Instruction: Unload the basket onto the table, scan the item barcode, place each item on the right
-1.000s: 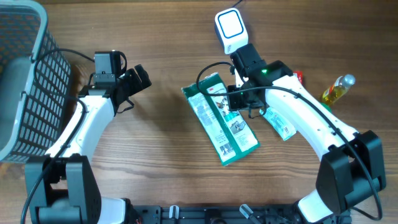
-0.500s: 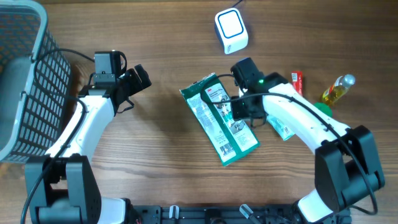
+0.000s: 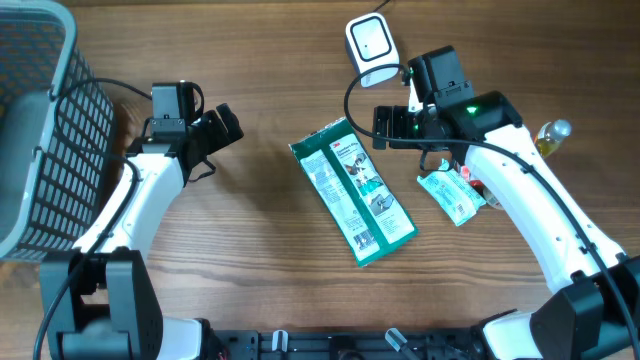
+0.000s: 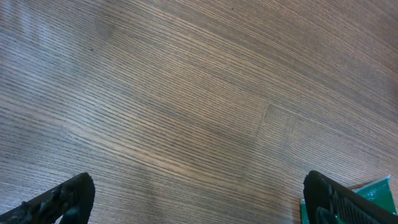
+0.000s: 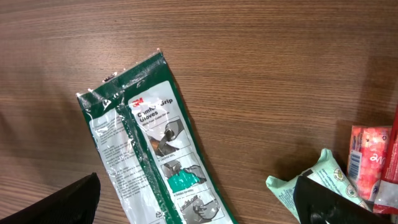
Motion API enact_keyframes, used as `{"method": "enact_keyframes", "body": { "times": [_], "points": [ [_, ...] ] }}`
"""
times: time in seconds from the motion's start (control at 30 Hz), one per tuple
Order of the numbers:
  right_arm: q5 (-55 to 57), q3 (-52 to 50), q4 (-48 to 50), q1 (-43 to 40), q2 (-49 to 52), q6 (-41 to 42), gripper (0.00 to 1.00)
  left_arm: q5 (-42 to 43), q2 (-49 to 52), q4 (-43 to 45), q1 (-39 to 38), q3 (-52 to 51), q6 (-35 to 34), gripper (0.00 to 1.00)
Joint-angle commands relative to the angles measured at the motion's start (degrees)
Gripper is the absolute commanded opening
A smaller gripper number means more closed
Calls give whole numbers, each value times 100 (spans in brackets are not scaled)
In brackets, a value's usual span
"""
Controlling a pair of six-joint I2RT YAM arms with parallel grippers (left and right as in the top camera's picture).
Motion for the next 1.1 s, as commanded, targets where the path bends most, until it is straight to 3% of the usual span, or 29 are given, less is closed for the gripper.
{"method": "enact_keyframes", "body": {
  "times": [0.0,0.27,0.37,0.53,0.77,0.9,1.07],
  "points": [
    [-28,22,15,20,55,13,100,-35,-50,-4,31,-13,50,100],
    [-28,-52,61,20,57,17,100,-35,-50,-4,31,-13,48,100],
    [680,-201,33,17,-304,-494,100,-35,-50,-4,31,-13,50,100],
    [883,-205,20,17,-1440,-555,100,-35,-50,-4,31,-13,50,100],
    [986,-413,944,17,-3187,-1556,100,-35,-50,-4,31,-13,48,100],
    [984,-1456,2002,17,-4470,-1720,100,-35,-50,-4,31,-13,48,100],
    [538,-3661,3311,-275,-6719,-1801,100,-35,-50,-4,31,-13,50,100]
  ]
}}
